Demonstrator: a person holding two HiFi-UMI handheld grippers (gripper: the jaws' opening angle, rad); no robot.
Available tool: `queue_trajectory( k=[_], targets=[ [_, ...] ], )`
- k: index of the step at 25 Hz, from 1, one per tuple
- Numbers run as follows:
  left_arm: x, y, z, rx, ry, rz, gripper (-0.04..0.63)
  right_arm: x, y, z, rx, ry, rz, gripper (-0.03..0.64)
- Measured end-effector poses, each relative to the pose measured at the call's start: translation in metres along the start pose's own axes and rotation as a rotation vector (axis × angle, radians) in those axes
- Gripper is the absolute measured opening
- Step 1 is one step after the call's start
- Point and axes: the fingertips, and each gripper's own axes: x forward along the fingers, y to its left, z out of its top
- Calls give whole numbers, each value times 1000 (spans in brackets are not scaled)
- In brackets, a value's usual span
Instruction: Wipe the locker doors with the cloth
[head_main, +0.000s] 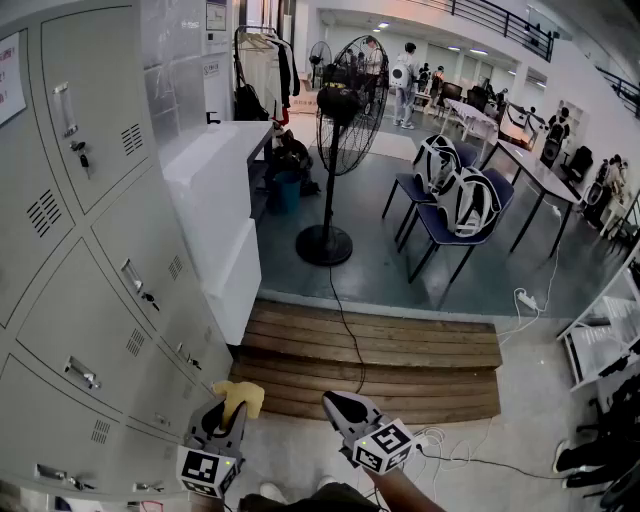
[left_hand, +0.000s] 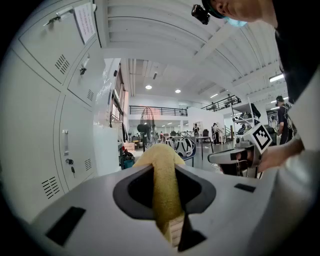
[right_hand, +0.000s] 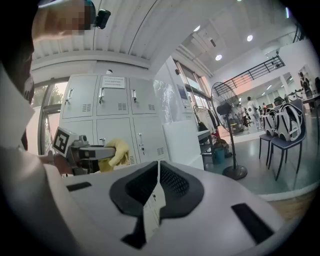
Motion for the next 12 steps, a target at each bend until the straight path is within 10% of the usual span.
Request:
queue_trajectory(
  k=[12],
  targets=[
    [-29,105,6,-24,-76,-2,83,86,57,23,-62,-44,-17,23]
  ],
)
